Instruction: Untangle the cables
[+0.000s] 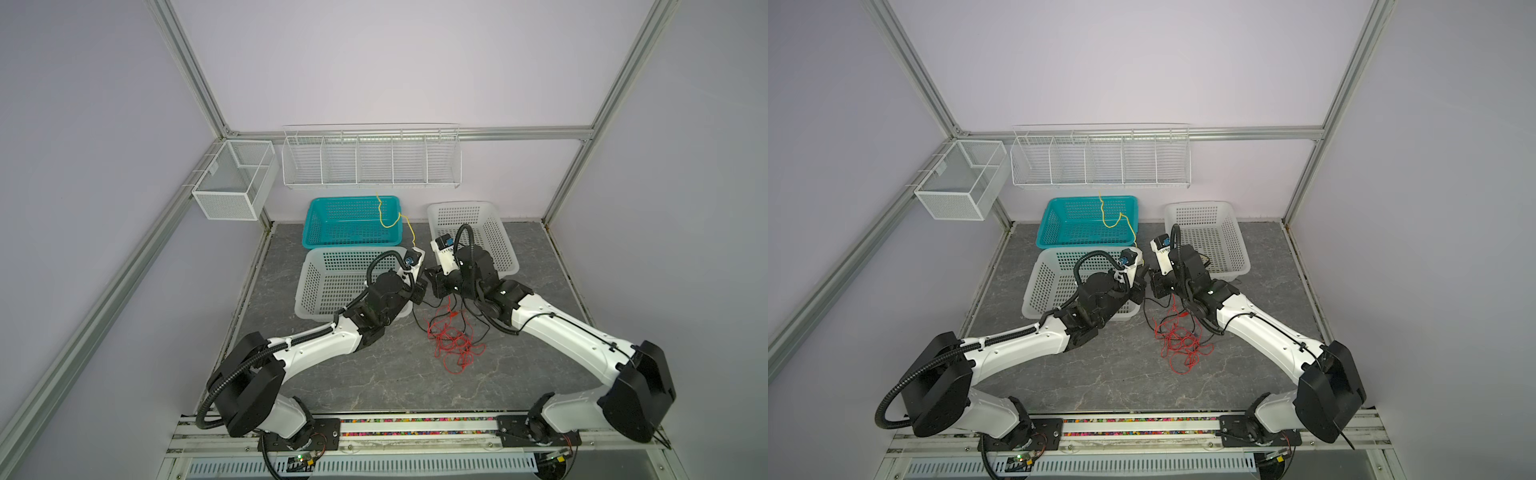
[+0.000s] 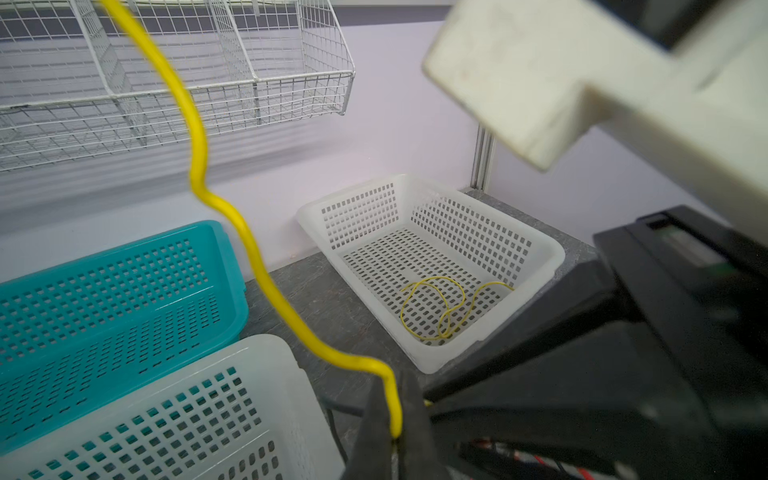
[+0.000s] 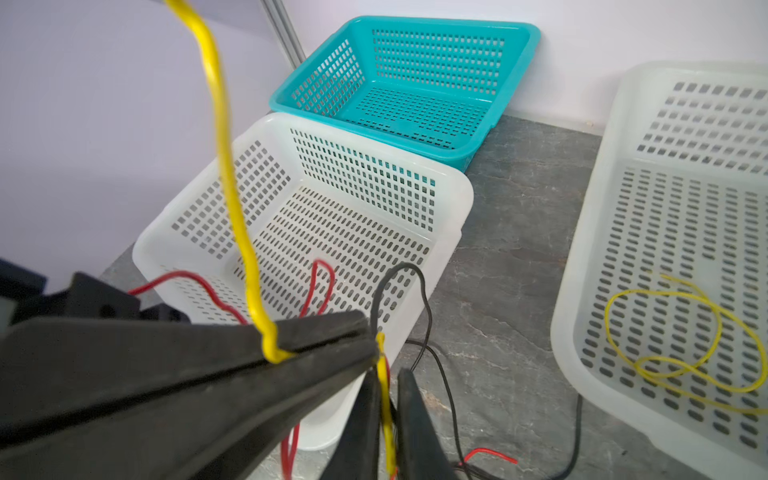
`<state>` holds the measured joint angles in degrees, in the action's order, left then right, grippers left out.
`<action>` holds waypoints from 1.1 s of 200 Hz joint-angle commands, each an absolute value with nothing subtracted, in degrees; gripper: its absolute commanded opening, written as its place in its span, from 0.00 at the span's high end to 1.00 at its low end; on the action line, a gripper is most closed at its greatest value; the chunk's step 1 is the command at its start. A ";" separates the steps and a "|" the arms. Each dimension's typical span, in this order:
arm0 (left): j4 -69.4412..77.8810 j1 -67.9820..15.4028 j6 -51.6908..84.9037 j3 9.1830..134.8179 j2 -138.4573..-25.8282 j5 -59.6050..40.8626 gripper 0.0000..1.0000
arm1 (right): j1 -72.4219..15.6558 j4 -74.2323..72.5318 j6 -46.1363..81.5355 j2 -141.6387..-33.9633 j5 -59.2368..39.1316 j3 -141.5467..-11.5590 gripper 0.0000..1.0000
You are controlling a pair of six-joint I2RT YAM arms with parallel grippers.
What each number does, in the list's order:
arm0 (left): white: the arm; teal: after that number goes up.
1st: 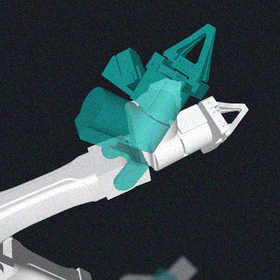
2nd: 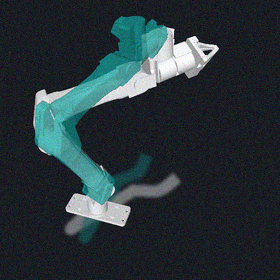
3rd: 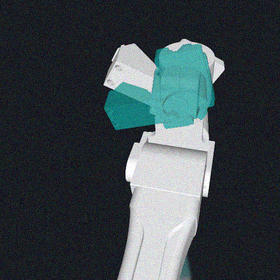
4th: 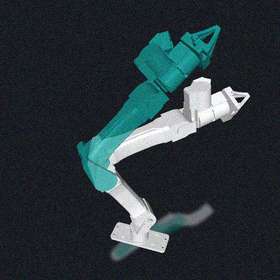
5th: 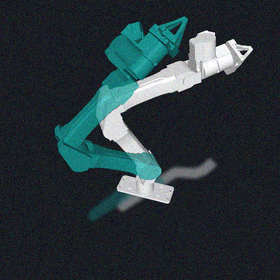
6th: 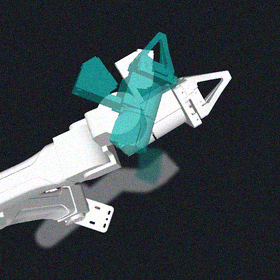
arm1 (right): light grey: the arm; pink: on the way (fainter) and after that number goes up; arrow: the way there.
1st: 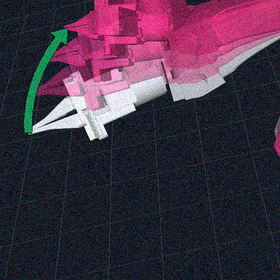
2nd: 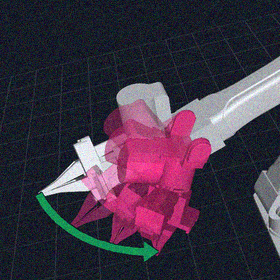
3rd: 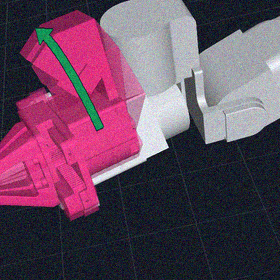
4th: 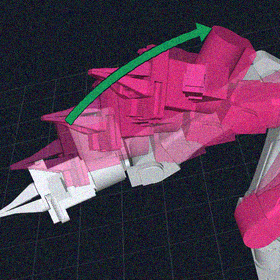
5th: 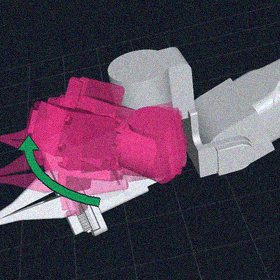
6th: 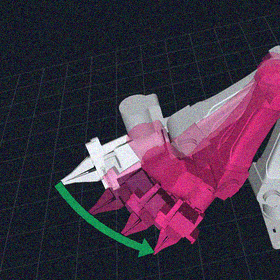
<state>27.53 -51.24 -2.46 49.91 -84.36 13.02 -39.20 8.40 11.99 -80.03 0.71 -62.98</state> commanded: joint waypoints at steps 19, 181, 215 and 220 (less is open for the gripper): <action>25.61 -51.15 -4.84 49.25 -82.56 12.13 1.00 | -37.95 9.13 9.84 -78.58 4.08 -64.14 0.94; 34.11 -48.66 -5.15 41.93 -75.16 4.92 1.00 | -23.05 11.68 13.77 -79.07 -5.49 -59.42 0.94; 34.88 -47.96 -4.31 42.22 -74.89 3.86 1.00 | -22.64 12.29 13.79 -80.07 -7.15 -59.24 0.94; 34.68 -47.91 -4.36 42.42 -75.11 3.93 1.00 | -22.67 12.46 13.68 -80.16 -7.58 -59.39 0.94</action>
